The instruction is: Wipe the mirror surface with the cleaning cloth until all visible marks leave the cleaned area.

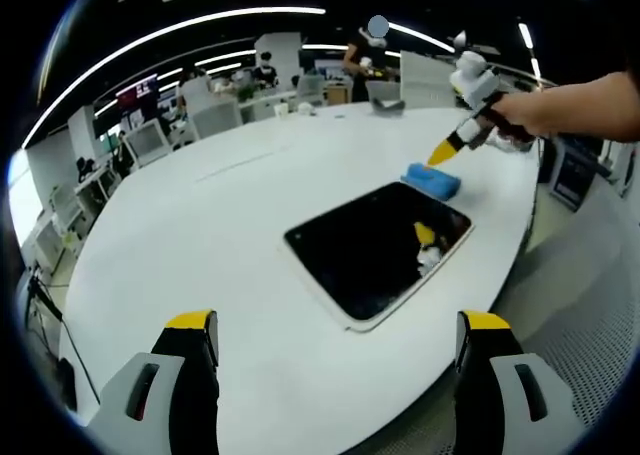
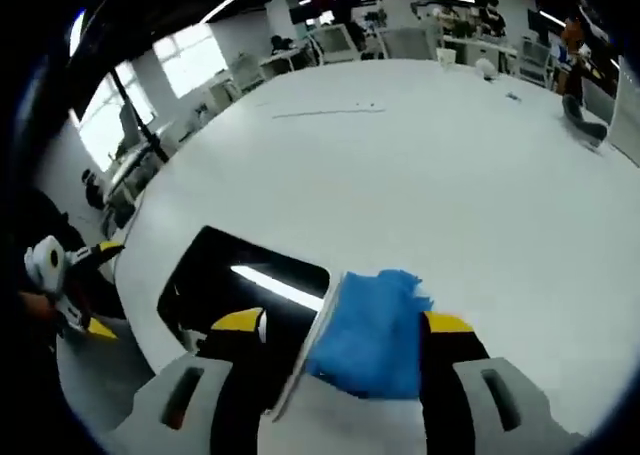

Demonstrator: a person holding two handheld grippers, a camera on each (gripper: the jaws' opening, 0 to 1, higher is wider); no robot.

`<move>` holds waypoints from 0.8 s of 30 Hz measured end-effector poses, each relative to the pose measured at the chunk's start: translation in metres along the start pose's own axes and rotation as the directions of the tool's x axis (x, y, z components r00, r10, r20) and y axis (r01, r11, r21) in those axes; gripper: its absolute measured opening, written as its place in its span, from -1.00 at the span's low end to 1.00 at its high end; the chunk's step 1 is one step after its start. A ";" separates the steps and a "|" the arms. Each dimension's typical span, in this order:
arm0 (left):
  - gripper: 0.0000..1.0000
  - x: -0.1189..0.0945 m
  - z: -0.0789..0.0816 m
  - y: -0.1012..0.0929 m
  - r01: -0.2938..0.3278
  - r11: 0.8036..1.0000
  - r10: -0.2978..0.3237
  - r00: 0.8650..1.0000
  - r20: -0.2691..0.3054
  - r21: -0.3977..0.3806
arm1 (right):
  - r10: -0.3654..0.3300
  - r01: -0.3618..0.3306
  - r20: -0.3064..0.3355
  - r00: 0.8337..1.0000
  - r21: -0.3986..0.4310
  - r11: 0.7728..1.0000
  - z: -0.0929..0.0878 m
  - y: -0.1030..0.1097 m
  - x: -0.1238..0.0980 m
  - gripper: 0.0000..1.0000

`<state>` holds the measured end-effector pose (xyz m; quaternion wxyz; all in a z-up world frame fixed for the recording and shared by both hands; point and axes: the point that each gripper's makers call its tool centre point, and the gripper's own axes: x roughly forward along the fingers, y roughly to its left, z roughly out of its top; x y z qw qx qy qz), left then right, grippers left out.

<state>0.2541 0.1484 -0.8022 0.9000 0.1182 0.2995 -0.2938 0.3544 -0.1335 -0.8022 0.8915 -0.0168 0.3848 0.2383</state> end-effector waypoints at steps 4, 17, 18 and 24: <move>0.99 0.000 0.000 0.000 0.000 1.000 0.000 1.000 0.000 -0.006 | -0.013 0.015 0.114 0.993 -0.011 1.000 0.008 0.000 -0.007 0.95; 0.99 -0.005 0.010 0.003 -0.011 0.999 0.013 0.998 0.055 -0.045 | -0.043 0.054 0.192 0.980 -0.051 0.997 -0.027 0.009 -0.046 1.00; 0.99 -0.006 0.011 0.004 -0.018 0.999 0.021 0.998 0.062 -0.047 | -0.039 0.048 0.178 0.983 -0.052 0.997 -0.033 0.011 -0.047 1.00; 0.99 -0.005 0.010 0.007 -0.031 0.998 0.034 0.998 0.055 -0.056 | -0.110 0.114 0.232 0.967 -0.006 0.993 -0.039 0.008 -0.070 1.00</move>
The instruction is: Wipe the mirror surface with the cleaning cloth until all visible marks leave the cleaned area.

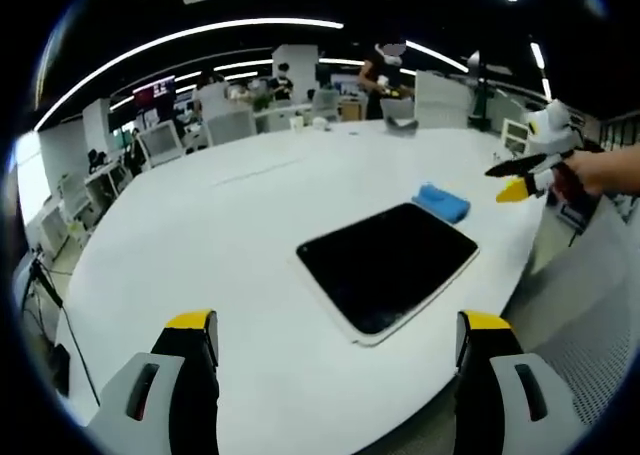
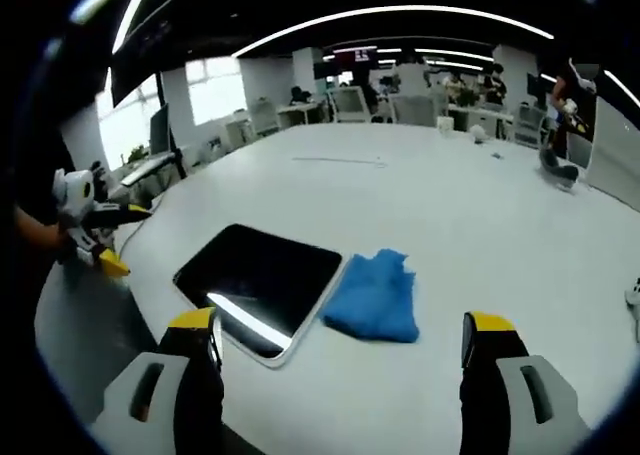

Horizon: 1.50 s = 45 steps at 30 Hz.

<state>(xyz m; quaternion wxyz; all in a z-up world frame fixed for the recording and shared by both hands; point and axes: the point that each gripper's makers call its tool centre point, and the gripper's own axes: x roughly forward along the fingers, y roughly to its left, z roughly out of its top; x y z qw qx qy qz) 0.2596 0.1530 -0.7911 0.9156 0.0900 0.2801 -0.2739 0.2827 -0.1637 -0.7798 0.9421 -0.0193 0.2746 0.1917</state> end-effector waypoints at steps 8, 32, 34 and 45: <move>0.99 0.002 0.001 -0.004 0.025 1.000 -0.025 1.000 0.003 0.019 | -0.031 0.031 0.062 0.998 -0.011 0.999 -0.003 0.006 -0.006 1.00; 0.99 -0.001 -0.003 0.001 -0.005 1.000 0.005 1.000 0.000 0.017 | -0.043 0.044 0.014 0.999 -0.069 0.997 -0.030 0.012 -0.020 1.00; 0.99 -0.001 -0.008 -0.001 0.006 0.999 -0.005 1.000 -0.025 0.033 | -0.042 0.043 0.013 0.999 -0.065 0.997 -0.030 0.012 -0.019 1.00; 0.99 -0.004 -0.007 0.010 -0.049 0.998 0.050 0.999 -0.010 0.045 | 0.061 -0.069 -0.060 0.996 -0.136 0.988 -0.046 0.041 -0.012 1.00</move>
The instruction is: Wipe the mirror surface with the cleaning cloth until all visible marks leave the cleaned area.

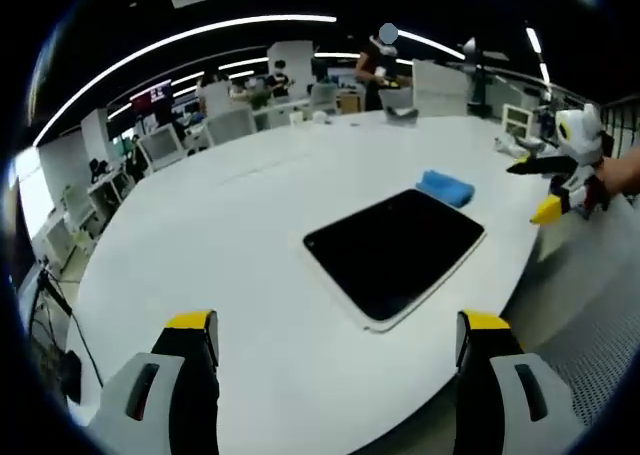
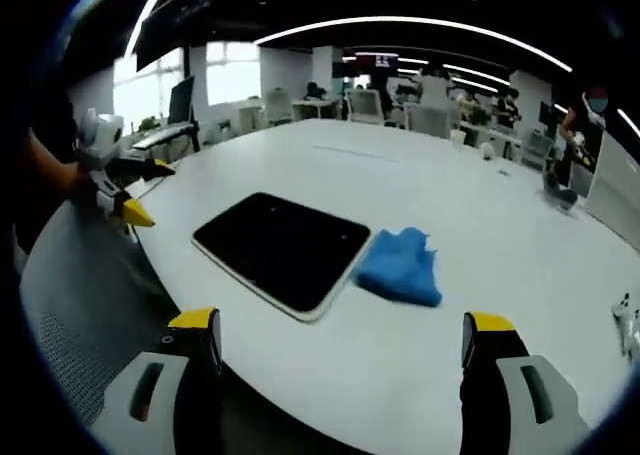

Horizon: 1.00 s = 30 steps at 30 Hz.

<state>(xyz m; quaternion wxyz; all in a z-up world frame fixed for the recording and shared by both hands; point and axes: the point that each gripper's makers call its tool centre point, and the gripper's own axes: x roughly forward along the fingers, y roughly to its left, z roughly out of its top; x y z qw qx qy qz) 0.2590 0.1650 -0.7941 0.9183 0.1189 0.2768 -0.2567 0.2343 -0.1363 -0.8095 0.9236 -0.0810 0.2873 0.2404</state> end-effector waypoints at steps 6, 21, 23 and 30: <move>0.99 0.001 0.007 -0.004 0.030 0.999 -0.029 0.999 0.033 -0.021 | -0.098 0.097 0.052 0.994 0.026 0.995 0.015 -0.020 -0.012 1.00; 0.99 0.004 0.004 -0.013 0.065 0.998 -0.065 0.998 0.002 0.010 | -0.152 0.154 0.049 0.987 -0.029 0.988 0.020 -0.012 -0.021 1.00; 0.99 0.005 0.001 -0.013 0.076 0.997 -0.076 0.997 -0.014 0.003 | -0.165 0.165 0.053 0.985 0.001 0.986 0.021 -0.018 -0.021 1.00; 0.99 0.005 -0.002 -0.018 0.087 0.996 -0.087 0.995 -0.039 0.006 | -0.158 0.158 0.018 0.987 0.003 0.987 0.012 -0.018 -0.019 1.00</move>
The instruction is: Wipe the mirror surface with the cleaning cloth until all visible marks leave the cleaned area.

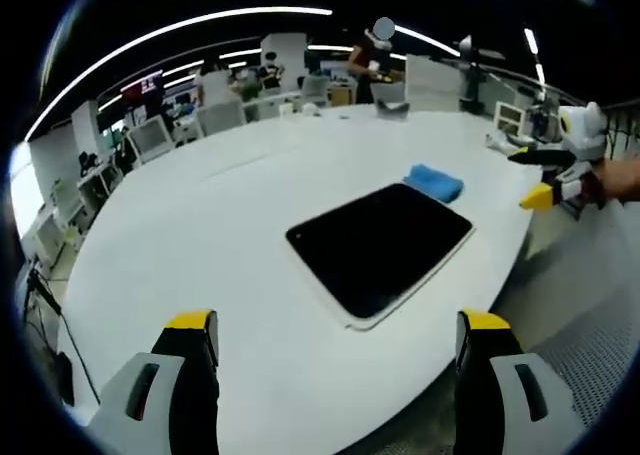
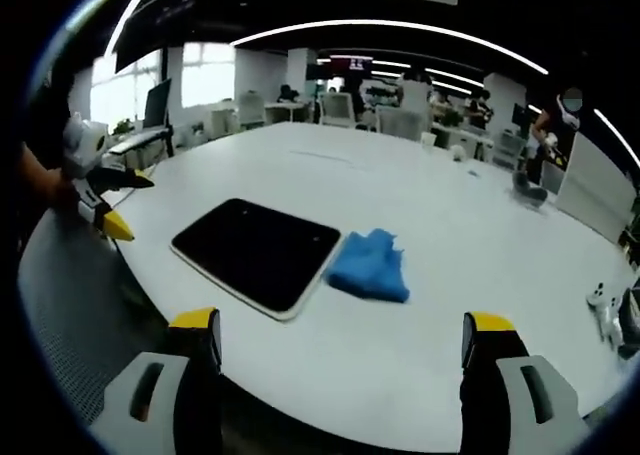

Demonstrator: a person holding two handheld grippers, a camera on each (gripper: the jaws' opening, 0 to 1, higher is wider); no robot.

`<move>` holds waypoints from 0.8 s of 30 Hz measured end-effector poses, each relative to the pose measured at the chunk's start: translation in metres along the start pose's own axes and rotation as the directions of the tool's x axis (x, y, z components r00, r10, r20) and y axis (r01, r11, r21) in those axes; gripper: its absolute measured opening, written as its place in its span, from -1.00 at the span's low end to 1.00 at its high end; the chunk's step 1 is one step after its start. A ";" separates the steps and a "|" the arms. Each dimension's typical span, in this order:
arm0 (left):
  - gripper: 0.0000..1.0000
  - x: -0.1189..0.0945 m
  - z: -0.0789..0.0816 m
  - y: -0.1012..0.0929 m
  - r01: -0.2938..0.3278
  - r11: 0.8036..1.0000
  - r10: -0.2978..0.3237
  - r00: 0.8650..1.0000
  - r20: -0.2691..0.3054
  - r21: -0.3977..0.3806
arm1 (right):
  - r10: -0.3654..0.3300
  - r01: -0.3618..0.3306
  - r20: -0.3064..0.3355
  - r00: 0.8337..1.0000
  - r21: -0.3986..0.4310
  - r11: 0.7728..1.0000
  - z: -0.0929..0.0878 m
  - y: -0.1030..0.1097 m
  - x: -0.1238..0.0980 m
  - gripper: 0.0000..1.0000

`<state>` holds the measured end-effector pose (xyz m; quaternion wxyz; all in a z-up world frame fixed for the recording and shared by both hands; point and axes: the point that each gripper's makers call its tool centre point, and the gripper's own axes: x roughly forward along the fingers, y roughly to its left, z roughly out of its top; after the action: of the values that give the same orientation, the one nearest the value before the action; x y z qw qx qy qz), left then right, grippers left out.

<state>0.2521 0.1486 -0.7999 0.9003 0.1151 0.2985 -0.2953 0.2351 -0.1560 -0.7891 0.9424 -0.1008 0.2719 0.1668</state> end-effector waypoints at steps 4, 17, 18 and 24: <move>0.99 -0.005 0.007 0.007 -0.028 0.999 0.029 0.999 0.045 -0.024 | 0.006 -0.006 0.010 1.000 -0.016 1.000 0.001 0.003 -0.001 1.00; 0.99 0.000 0.003 -0.001 0.001 1.000 -0.001 1.000 0.016 0.001 | -0.016 0.016 -0.038 0.999 0.005 1.000 -0.009 -0.003 0.001 1.00; 0.99 0.000 0.003 -0.001 0.000 1.000 0.000 1.000 0.016 0.000 | -0.015 0.015 -0.036 0.999 0.004 1.000 -0.009 -0.003 0.001 1.00; 0.99 0.000 0.004 -0.001 -0.008 1.000 0.008 1.000 0.020 0.003 | -0.032 0.033 -0.041 0.999 0.026 0.999 -0.011 -0.009 -0.001 1.00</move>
<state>0.2534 0.1457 -0.7967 0.9042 0.1144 0.2884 -0.2934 0.2320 -0.1674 -0.7971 0.9406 -0.0961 0.2914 0.1455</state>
